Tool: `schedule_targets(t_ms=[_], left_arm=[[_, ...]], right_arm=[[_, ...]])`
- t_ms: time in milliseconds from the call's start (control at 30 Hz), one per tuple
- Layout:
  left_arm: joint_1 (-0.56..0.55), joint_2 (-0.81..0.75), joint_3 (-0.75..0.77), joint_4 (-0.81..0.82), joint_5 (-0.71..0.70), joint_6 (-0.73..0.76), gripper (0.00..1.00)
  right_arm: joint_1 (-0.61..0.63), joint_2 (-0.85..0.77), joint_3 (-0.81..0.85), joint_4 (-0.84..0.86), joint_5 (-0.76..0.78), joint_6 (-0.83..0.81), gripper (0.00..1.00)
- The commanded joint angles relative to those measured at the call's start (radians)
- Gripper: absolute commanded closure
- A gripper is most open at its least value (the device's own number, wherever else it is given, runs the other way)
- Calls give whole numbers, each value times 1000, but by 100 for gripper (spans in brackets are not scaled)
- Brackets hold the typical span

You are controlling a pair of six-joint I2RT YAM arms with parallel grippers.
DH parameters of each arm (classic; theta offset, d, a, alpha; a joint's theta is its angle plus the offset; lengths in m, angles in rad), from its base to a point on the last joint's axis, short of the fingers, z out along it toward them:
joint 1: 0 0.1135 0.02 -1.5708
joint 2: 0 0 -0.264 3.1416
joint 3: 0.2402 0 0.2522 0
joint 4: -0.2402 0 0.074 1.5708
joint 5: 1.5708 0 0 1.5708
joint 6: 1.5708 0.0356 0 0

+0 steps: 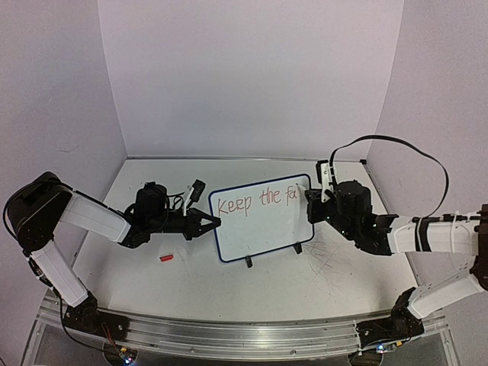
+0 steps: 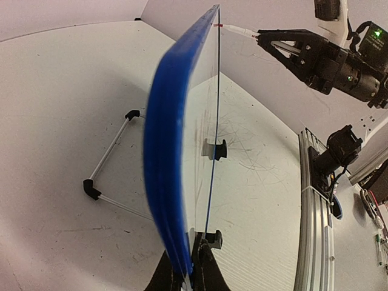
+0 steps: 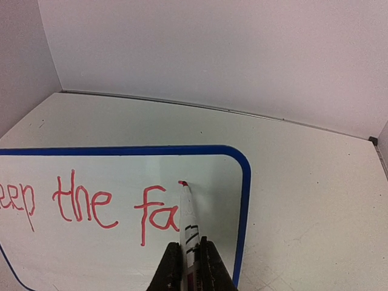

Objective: Write a sentence on the whiteboard

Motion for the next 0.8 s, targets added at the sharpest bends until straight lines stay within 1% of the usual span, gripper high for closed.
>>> schedule_targets(t_ms=[0, 133, 267, 767], left_arm=[[20, -9, 3, -87, -170, 99, 100], [20, -9, 3, -89, -170, 98, 100], [20, -9, 4, -88, -170, 97, 100], [19, -14, 7, -94, -168, 98, 100]], right_arm=[[-1, -24, 25, -20, 28, 16, 100], [-1, -69, -4, 23, -24, 5, 100], [-1, -88, -20, 12, -27, 14, 100], [-1, -28, 7, -53, -10, 28, 100]])
